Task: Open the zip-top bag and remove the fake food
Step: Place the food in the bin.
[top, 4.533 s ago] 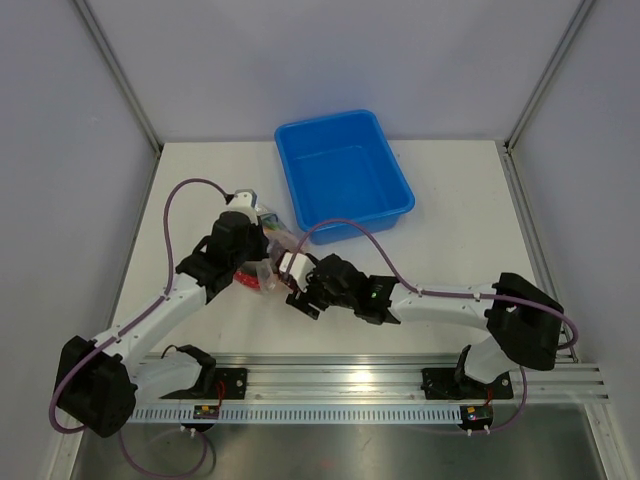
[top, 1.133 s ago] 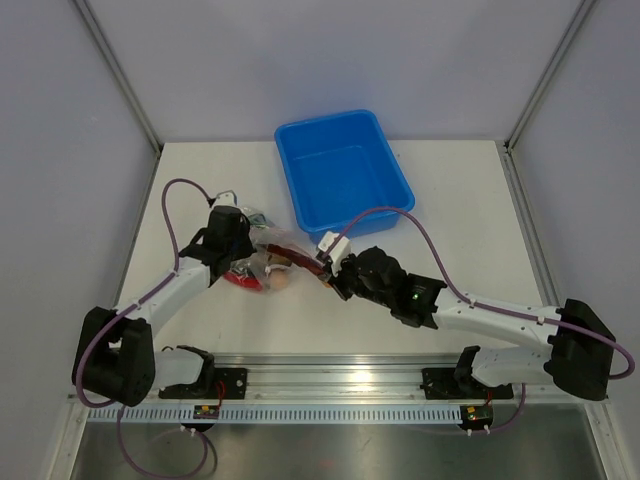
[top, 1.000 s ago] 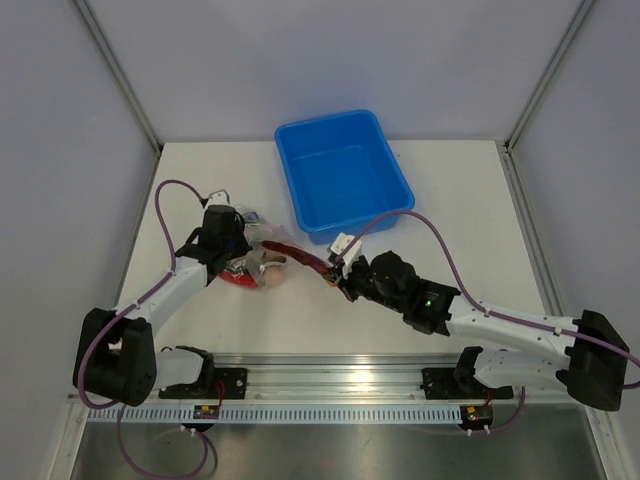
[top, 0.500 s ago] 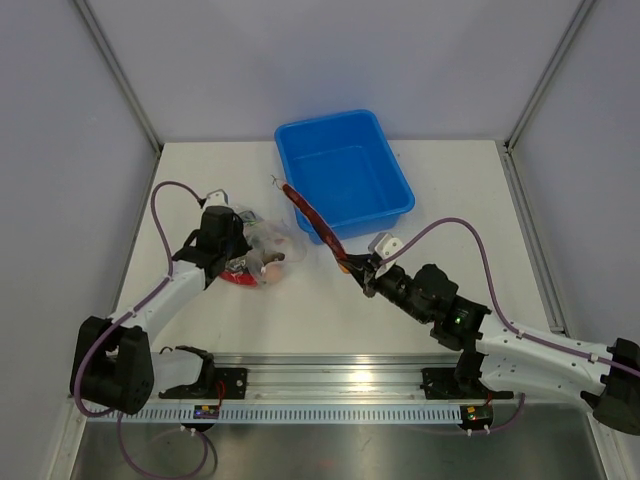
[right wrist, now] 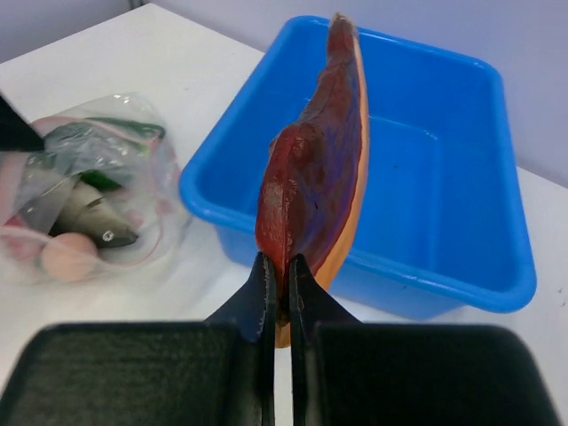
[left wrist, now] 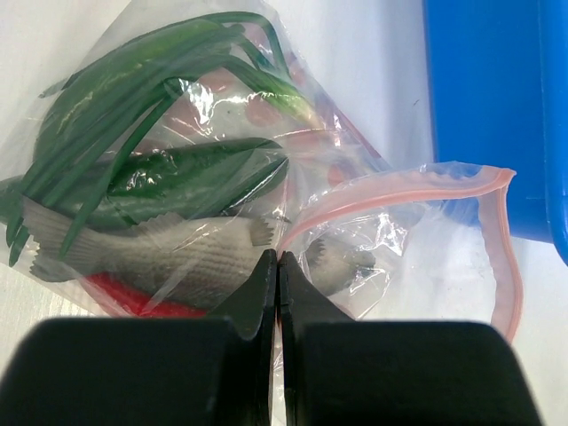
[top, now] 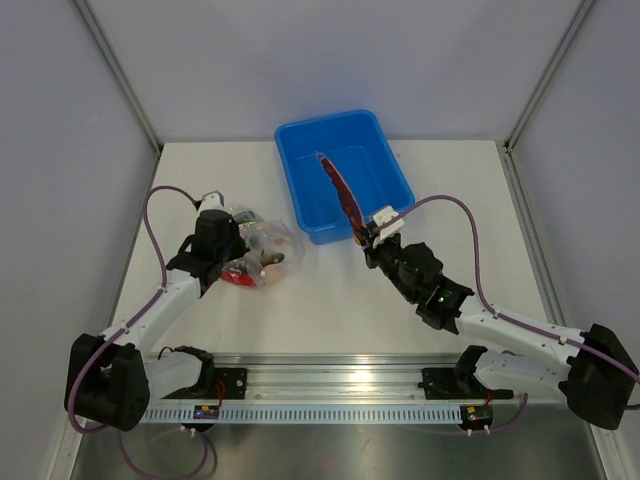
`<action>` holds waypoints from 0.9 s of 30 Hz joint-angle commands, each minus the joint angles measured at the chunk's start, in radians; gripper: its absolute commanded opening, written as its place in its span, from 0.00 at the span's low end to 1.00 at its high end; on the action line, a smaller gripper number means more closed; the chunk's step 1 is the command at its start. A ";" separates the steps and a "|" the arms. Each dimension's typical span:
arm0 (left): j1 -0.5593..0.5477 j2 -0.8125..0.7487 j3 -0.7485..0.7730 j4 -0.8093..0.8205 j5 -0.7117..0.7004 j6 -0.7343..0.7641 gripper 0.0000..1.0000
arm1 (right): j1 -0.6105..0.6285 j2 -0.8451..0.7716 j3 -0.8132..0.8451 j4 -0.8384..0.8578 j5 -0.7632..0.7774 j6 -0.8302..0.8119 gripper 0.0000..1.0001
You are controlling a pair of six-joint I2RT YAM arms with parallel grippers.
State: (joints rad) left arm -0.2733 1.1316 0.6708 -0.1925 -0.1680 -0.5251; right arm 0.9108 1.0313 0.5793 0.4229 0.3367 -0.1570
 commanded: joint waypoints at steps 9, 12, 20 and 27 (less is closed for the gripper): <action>0.003 -0.046 -0.013 0.036 -0.005 0.002 0.00 | -0.220 0.281 0.260 0.074 -0.080 0.016 0.00; 0.003 -0.058 -0.016 0.042 0.005 0.010 0.00 | -0.283 0.341 0.283 0.076 -0.165 0.040 0.00; 0.003 -0.081 -0.027 0.039 -0.011 0.005 0.00 | -0.392 0.501 0.387 0.060 -0.272 0.094 0.00; 0.003 -0.102 -0.036 0.042 -0.021 0.000 0.00 | -0.424 0.570 0.422 0.074 -0.297 0.129 0.01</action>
State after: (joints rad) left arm -0.2733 1.0576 0.6441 -0.1898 -0.1696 -0.5243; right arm 0.4984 1.5883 0.9344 0.4259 0.0822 -0.0578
